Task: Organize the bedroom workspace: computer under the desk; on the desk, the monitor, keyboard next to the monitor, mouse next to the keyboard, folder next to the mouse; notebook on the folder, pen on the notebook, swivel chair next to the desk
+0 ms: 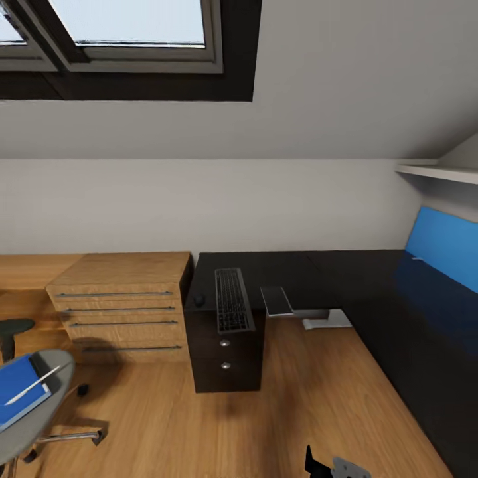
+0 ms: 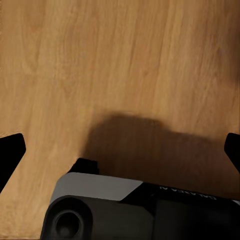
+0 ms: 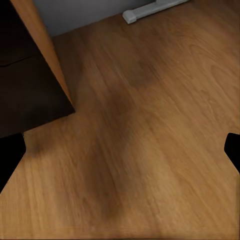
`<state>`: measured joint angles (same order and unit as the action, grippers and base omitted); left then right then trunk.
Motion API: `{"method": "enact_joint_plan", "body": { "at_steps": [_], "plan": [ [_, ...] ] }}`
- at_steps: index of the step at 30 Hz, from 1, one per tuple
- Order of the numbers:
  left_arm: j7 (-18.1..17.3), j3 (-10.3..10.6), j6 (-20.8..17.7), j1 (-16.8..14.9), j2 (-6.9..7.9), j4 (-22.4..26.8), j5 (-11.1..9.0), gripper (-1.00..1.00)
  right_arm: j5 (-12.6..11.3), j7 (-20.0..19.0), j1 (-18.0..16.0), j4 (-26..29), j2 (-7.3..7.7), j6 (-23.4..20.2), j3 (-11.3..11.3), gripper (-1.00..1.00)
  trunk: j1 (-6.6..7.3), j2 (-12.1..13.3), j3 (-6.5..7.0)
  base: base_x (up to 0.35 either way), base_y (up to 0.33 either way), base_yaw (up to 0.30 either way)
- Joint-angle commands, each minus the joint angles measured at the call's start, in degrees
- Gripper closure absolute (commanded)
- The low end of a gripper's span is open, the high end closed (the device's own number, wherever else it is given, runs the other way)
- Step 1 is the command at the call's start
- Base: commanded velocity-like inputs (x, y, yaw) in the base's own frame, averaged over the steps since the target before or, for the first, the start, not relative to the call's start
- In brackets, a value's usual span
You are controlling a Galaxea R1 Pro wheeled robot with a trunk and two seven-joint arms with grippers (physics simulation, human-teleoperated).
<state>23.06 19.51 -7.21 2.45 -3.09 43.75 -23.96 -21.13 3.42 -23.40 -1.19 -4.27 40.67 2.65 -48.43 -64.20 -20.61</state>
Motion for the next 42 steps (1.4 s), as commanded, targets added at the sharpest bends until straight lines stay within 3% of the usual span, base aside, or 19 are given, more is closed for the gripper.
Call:
{"method": "enact_joint_plan", "body": {
  "at_steps": [1, 12, 42],
  "plan": [
    [0.4, 0.2, -0.2, 0.0, 0.03, 0.1, -0.3, -1.00, 0.0, 0.4, -0.1, -0.1, -0.02, 0.2, 0.3, -1.00, 0.25, 0.4, 0.13, -0.256, -0.237, 0.266],
    [0.2, 0.2, 0.1, 0.0, 0.01, 0.0, -0.4, -1.00, 0.1, 0.3, -0.1, 0.0, 0.04, 0.2, 0.3, -1.00, 2.66, 4.8, 2.11, -0.151, -0.132, 0.242],
    [0.2, 0.3, 0.2, 0.0, 0.01, -0.6, -0.5, -1.00, 0.5, 0.3, -0.1, 0.0, 0.28, 0.1, 0.3, -1.00, 9.25, 16.8, 7.49, -0.008, -0.003, 0.010]
  ]
}}
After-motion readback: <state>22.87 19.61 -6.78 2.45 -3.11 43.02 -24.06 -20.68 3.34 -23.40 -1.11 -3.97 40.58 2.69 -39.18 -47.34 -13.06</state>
